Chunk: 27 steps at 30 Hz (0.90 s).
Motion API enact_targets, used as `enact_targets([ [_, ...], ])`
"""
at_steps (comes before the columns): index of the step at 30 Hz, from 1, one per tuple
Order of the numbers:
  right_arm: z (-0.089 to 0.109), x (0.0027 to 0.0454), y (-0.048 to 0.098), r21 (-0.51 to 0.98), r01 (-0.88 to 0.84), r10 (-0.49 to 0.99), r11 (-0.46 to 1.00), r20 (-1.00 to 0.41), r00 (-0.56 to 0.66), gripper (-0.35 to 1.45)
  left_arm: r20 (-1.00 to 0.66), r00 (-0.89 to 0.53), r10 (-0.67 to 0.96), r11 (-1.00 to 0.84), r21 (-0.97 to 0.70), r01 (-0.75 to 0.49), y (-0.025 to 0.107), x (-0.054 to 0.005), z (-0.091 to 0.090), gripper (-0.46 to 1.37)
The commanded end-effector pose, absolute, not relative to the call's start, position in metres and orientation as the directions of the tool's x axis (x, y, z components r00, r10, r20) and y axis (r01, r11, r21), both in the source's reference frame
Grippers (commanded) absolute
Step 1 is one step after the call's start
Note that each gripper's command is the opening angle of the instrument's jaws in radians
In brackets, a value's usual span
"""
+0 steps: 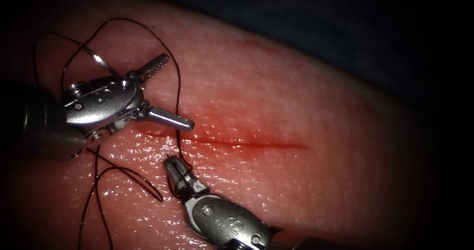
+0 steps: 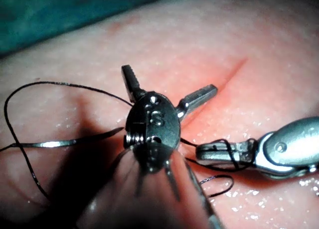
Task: Wound Closure
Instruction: Regrasp the suture with the left tool.
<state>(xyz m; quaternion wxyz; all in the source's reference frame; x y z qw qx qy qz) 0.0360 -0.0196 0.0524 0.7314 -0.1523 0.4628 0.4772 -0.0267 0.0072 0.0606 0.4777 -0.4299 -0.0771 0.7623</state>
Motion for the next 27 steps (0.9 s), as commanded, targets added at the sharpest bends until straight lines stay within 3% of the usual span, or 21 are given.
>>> enact_targets([
  [1,0.0524,0.036,-0.0196,0.216,-0.842,0.557,0.494,-0.822,0.116,-0.35,-0.551,-0.214,0.807,-0.523,-0.498,-0.692,0.0074,-0.0271,0.061,1.15],
  [12,0.0524,0.0362,-0.0199,0.217,-0.841,0.558,0.496,-0.822,0.117,-0.35,-0.354,-0.376,0.856,-0.489,-0.323,-0.81,0.0071,-0.0293,0.0648,1.11],
  [27,0.0522,0.0363,-0.02,0.216,-0.841,0.558,0.495,-0.821,0.117,-0.35,-0.224,-0.341,0.913,-0.4,-0.322,-0.858,0.0063,-0.0286,0.0689,0.95],
])
